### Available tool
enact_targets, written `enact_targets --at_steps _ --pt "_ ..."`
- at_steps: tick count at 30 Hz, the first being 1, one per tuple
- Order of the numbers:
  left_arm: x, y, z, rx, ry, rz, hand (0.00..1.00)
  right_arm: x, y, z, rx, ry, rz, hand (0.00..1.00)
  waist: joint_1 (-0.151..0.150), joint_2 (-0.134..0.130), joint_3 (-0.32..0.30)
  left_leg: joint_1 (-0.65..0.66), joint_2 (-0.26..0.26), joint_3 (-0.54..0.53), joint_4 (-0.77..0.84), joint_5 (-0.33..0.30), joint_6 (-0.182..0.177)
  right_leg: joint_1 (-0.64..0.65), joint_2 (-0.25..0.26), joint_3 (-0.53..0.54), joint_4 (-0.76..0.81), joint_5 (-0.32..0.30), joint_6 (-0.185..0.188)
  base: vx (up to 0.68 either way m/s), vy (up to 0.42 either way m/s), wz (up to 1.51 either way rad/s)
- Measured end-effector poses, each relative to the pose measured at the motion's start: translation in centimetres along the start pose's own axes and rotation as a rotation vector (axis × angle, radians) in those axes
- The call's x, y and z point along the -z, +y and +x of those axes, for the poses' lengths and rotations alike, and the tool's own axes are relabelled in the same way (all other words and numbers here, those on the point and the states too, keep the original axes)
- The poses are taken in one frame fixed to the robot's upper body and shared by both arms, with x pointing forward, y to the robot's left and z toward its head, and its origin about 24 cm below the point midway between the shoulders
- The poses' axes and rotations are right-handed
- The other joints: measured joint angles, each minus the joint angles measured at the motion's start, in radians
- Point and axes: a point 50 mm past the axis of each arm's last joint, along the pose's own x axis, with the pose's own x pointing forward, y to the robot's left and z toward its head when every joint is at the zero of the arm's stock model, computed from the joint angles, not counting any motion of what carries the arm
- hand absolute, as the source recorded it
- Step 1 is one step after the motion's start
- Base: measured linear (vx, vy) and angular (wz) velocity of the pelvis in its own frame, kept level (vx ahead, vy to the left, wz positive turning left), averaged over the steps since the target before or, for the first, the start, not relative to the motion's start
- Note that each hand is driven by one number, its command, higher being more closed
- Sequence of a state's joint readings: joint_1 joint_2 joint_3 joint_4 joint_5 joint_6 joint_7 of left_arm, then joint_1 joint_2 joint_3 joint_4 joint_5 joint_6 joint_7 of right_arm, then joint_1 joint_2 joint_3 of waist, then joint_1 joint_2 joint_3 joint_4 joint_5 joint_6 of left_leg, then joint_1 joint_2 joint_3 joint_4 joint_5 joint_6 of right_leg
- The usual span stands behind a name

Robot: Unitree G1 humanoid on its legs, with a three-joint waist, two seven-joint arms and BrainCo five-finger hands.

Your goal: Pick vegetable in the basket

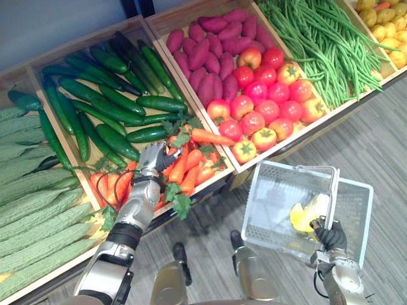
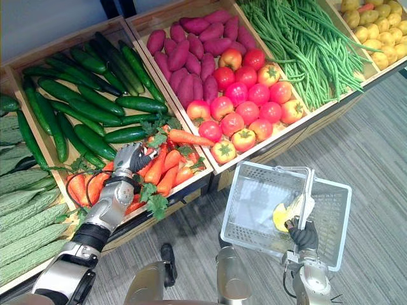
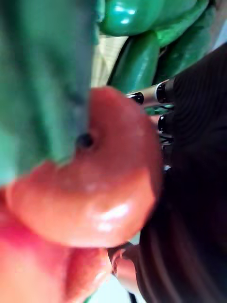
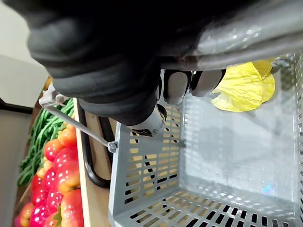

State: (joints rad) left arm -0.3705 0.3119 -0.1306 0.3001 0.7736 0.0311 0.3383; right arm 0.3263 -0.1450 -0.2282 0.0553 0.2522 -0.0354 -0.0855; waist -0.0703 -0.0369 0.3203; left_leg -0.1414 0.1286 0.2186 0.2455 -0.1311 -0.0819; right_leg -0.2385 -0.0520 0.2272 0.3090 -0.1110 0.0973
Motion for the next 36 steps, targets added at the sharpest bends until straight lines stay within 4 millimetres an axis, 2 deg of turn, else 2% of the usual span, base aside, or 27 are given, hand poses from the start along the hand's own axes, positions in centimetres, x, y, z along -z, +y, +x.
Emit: enact_targets --at_steps 4,6,9,14,24,29,30,31,32,33,34,35,36 --pt "-1.9 2.6 -0.8 -0.175 -0.037 -0.130 1.00 0.4 0.2 -0.3 0.008 0.013 0.017 1.00 0.003 0.001 -0.003 0.004 -0.003 -0.007 0.002 0.000 0.000 0.011 -0.003 -0.008 0.001 0.000 0.000 -0.03 -0.004 0.06" --pt "-2.2 3.0 -1.3 -0.217 -0.029 -0.181 1.00 0.5 0.1 -0.4 0.009 0.015 0.015 1.00 0.003 0.004 -0.013 0.005 -0.004 -0.008 0.004 0.000 0.000 0.012 -0.003 -0.008 0.001 0.000 0.000 0.00 0.000 0.00" --pt "-2.7 2.9 -2.7 -0.245 -0.011 -0.264 1.00 0.8 -0.1 -0.7 0.015 0.030 0.001 1.00 0.003 0.005 -0.058 0.006 -0.002 -0.008 0.004 0.000 0.000 0.013 -0.003 -0.008 0.000 0.000 0.000 0.00 0.000 0.00" --pt "-3.5 3.6 -4.1 -0.312 -0.014 -0.380 1.00 1.1 -0.2 -1.0 0.019 0.041 -0.012 1.00 0.005 0.012 -0.098 0.016 0.002 -0.003 0.008 0.000 0.000 0.027 0.000 -0.005 -0.013 0.008 0.004 -0.02 -0.003 -0.03" --pt "-4.1 3.4 -5.3 -0.342 0.016 -0.514 1.00 1.2 0.3 -1.0 0.018 0.043 0.010 1.00 0.009 0.021 -0.133 0.016 0.033 0.040 0.044 -0.016 -0.004 0.032 0.030 0.035 -0.052 0.045 0.006 -0.04 -0.002 -0.16" --pt "-4.9 3.2 -6.1 -0.326 0.011 -0.678 1.00 0.7 1.4 -0.4 -0.006 0.019 0.026 1.00 0.037 0.027 -0.138 0.014 0.087 0.134 0.127 -0.059 -0.003 -0.008 0.077 0.099 -0.051 0.067 0.005 -0.03 0.011 -0.67" --pt "-5.1 3.0 -6.4 -0.317 0.010 -0.717 1.00 0.1 2.2 0.1 -0.020 -0.002 0.031 1.00 0.051 0.026 -0.139 0.017 0.108 0.183 0.142 -0.072 -0.003 -0.040 0.040 -0.009 -0.052 0.055 -0.024 -0.09 0.020 -1.13" --pt "-5.3 3.0 -6.4 -0.309 0.006 -0.731 1.00 -0.2 2.7 0.3 -0.036 -0.017 0.034 1.00 0.057 0.027 -0.139 0.020 0.127 0.218 0.149 -0.080 -0.001 -0.053 0.005 -0.111 -0.051 0.052 -0.035 -0.09 -0.011 -1.45" --pt "-5.5 2.8 -6.4 -0.294 0.004 -0.755 1.00 -0.7 3.5 0.7 -0.060 -0.034 0.035 1.00 0.060 0.026 -0.138 0.036 0.150 0.269 0.149 -0.091 -0.001 -0.072 -0.048 -0.263 -0.039 0.055 -0.063 -0.01 -0.016 -1.44" --pt "-5.5 2.7 -6.5 -0.283 0.004 -0.771 1.00 -1.1 4.1 1.0 -0.083 -0.049 0.031 1.00 0.056 0.023 -0.138 0.069 0.158 0.320 0.147 -0.107 -0.018 -0.082 -0.100 -0.405 -0.030 0.051 -0.092 0.03 -0.026 -1.34" --pt "-5.6 2.6 -6.5 -0.280 0.004 -0.780 1.00 -1.2 4.4 1.2 -0.090 -0.056 0.027 1.00 0.054 0.025 -0.137 0.085 0.167 0.340 0.146 -0.112 -0.026 -0.080 -0.113 -0.466 -0.032 0.055 -0.112 0.06 -0.014 -1.51" --pt "-5.7 2.7 -6.5 -0.280 -0.006 -0.804 1.00 -1.7 4.8 1.7 -0.099 -0.073 0.015 1.00 0.050 0.031 -0.141 0.114 0.178 0.378 0.124 -0.122 -0.035 -0.074 -0.128 -0.563 -0.034 0.055 -0.160 0.09 -0.045 -1.48" --pt "-5.9 2.7 -6.4 -0.283 -0.018 -0.821 1.00 -2.2 5.1 2.1 -0.107 -0.092 0.016 1.00 0.043 0.032 -0.141 0.138 0.182 0.409 0.100 -0.121 -0.035 -0.074 -0.140 -0.627 -0.032 0.053 -0.170 0.14 -0.081 -1.84"
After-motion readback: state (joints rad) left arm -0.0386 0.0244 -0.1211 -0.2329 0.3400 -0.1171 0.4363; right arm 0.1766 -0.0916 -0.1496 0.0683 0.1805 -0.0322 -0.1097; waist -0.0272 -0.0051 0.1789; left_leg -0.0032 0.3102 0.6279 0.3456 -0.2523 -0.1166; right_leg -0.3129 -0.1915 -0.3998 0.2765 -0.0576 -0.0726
